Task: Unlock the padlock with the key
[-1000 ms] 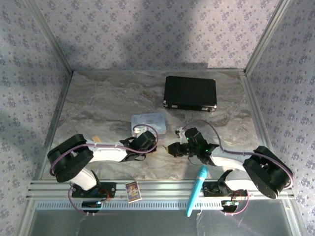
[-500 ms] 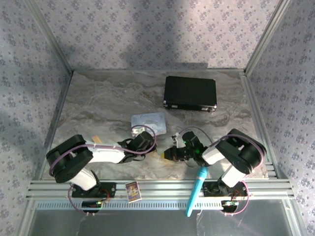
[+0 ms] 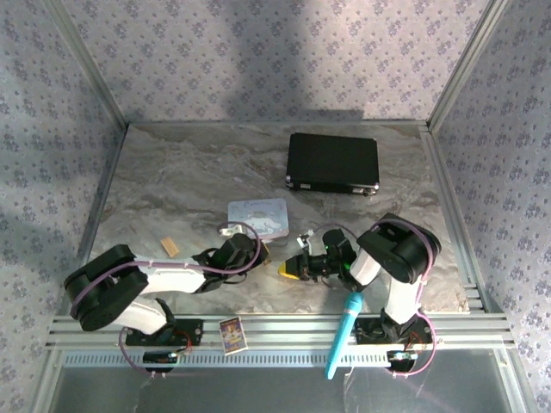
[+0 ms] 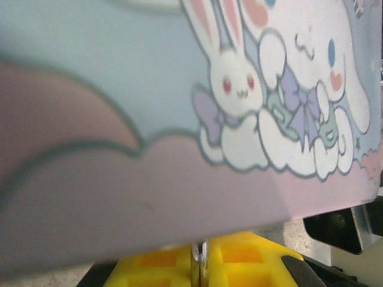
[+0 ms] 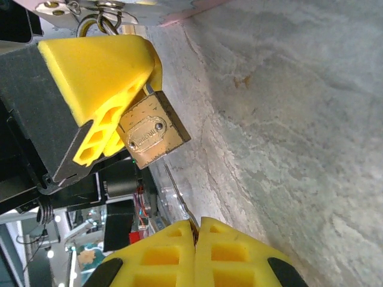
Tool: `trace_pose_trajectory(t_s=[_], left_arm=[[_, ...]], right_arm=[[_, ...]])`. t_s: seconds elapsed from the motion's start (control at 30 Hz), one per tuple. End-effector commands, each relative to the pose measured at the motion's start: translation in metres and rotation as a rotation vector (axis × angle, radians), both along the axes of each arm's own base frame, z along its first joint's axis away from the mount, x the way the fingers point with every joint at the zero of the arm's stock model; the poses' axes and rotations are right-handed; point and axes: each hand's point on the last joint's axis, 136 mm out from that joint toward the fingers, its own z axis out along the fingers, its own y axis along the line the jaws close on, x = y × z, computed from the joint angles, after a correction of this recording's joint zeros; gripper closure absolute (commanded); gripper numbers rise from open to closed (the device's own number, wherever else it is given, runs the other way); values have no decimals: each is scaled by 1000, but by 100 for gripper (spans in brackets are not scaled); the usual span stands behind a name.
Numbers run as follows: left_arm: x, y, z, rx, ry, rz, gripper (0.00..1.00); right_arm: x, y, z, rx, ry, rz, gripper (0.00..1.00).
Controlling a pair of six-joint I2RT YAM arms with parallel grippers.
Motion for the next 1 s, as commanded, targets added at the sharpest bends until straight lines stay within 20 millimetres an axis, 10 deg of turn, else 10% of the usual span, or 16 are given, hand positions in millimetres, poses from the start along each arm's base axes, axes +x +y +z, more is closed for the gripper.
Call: trace_pose_trajectory(t_s=[0.0,0.97], left_arm=[[5,-10,25,-127,-42,3,100],[10,-1,40,-279,-109,52,100]], right_arm=[[-1,6,12,58,15,37,100],[-4,14,12,109,91,100,100]])
